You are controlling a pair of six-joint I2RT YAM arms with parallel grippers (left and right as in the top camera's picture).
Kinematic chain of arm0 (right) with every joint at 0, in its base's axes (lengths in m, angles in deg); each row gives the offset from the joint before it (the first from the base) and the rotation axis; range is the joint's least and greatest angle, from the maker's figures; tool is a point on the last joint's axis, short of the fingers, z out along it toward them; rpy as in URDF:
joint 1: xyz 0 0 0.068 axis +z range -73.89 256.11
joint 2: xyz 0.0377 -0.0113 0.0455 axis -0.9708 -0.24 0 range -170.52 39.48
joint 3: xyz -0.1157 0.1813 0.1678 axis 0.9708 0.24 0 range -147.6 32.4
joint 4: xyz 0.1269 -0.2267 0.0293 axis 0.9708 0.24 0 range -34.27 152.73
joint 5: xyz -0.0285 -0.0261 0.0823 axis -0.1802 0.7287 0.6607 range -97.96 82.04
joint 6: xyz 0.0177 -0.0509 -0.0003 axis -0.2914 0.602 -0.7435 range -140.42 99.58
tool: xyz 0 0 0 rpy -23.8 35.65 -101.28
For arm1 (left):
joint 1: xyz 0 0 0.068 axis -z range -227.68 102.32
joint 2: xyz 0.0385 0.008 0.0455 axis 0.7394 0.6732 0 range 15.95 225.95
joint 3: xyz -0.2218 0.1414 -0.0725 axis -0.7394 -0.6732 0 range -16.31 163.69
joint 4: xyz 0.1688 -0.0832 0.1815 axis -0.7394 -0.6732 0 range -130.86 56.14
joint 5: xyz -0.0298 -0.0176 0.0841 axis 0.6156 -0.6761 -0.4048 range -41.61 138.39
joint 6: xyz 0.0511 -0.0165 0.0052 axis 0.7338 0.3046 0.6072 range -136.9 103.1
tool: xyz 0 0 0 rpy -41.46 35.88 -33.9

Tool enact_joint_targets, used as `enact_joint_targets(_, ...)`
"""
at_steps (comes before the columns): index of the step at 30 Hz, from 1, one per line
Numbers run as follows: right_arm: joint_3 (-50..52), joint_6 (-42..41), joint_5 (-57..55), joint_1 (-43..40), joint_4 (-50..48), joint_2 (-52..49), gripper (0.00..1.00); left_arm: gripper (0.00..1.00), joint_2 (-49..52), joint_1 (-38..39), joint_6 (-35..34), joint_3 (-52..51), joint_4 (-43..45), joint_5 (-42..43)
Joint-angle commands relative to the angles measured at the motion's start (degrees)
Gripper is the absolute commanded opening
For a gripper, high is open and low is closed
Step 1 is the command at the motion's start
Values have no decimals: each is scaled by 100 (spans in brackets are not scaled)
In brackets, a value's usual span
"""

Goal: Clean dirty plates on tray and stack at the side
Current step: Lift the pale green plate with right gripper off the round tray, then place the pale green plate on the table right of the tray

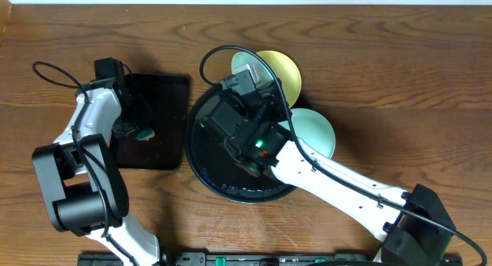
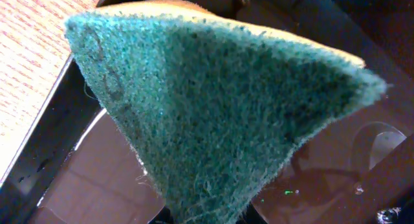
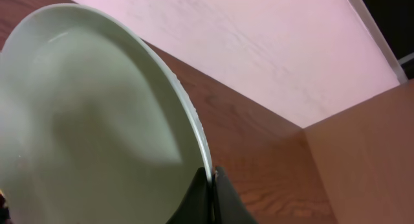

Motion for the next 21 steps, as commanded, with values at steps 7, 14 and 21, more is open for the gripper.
enact_joint_targets(7,-24,-280,2559,-439,284,291,1,8,59,17,-33,-48,0,-7)
enact_joint_targets(14,-24,-721,4975,-2114,798,1252,1,8,59,17,-52,-48,0,-7)
enact_joint_targets(21,-11,-1161,6179,-4662,1735,1456,2,8,59,17,-50,-48,4,-9)
